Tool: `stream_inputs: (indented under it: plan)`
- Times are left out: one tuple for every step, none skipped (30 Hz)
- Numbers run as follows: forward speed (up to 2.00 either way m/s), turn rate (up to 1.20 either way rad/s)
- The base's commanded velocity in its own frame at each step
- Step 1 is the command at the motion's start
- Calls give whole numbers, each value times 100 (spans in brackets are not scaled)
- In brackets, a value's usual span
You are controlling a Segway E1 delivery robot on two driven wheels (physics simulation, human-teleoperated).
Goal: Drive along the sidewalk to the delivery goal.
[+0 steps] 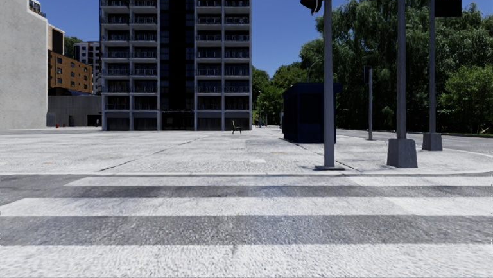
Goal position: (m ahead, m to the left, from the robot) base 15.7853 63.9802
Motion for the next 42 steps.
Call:
stream_inputs:
  plan:
    - [200, 0]
    - [200, 0]
    - [200, 0]
    - [200, 0]
    - [200, 0]
    - [200, 0]
    - [200, 0]
    - [200, 0]
    - [200, 0]
    - [200, 0]
    - [200, 0]
    - [200, 0]
    - [200, 0]
    - [200, 0]
    - [200, 0]
    - [200, 0]
    - [200, 0]
    - [200, 0]
    - [200, 0]
    - [200, 0]
    - [200, 3]
    - [200, 6]
    - [200, 8]
    - [200, 10]
    - [200, 12]
    - [200, 12]
    - [200, 16]
    - [200, 19]
    - [200, 21]
    - [200, 24]
    - [200, 26]
    - [200, 26]
    - [200, 27]
    - [200, 27]
    - [200, 27]
    - [198, 27]
    - [198, 27]
    - [192, 27]
    - [184, 27]
    - [180, 27]
    - [179, 27]
    - [179, 27]
